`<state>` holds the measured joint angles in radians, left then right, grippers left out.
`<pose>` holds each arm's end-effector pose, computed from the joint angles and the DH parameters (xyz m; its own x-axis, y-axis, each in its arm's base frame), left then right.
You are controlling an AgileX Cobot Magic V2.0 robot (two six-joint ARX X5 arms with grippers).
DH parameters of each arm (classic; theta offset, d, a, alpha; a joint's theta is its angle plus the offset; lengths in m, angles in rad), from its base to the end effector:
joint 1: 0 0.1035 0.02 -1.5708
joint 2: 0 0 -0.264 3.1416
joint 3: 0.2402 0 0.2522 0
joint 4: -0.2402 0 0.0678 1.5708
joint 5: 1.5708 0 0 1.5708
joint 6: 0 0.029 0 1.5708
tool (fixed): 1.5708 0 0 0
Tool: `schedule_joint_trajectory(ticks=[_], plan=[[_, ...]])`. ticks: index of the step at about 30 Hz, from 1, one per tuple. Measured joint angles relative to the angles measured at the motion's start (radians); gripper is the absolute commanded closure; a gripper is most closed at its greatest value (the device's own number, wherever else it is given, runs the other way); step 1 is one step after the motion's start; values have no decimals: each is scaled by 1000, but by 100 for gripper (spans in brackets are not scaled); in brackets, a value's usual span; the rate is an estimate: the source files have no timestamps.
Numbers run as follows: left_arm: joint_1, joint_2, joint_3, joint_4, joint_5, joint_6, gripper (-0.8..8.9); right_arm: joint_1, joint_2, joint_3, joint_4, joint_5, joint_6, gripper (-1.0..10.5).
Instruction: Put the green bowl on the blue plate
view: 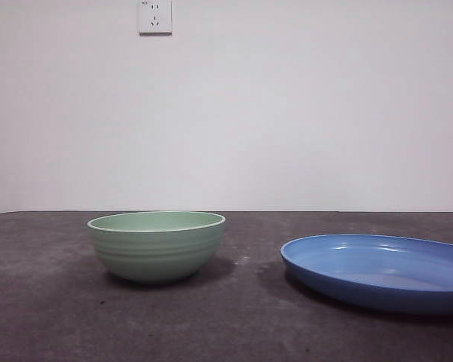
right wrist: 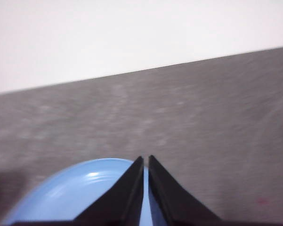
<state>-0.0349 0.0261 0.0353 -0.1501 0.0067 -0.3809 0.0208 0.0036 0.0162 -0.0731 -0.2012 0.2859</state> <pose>0.0963 -0.0036 0.1590 0.9892 -0.0412 -0.1404 -0.0136 0.9294 -0.3689 0.0961 0.0078 0.1617 0.9737 0.2201 -0.0592 -0.1938 0.9362 0.2931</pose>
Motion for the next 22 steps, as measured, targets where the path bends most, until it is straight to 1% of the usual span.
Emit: schedule_joint_trajectory(ticks=[2, 4, 8, 11, 15, 18, 22], plan=[[0, 32, 18, -4, 17, -77, 798, 1, 1, 4, -2, -35, 72, 937], [0, 68, 50, -5, 45, -127, 798, 1, 12, 31, -24, -39, 134, 937], [-8, 165, 160, -4, 107, -168, 798, 3, 58, 125, -56, -41, 190, 937], [-24, 255, 261, -26, 159, -171, 798, 3, 120, 222, -98, -69, 203, 937], [-48, 374, 411, -78, 216, -158, 798, 3, 218, 359, -195, -142, 208, 937], [-78, 451, 533, -113, 281, -146, 798, 3, 297, 475, -277, -208, 192, 937], [-121, 528, 684, -150, 344, -130, 798, 10, 384, 622, -354, -257, 156, 937]])
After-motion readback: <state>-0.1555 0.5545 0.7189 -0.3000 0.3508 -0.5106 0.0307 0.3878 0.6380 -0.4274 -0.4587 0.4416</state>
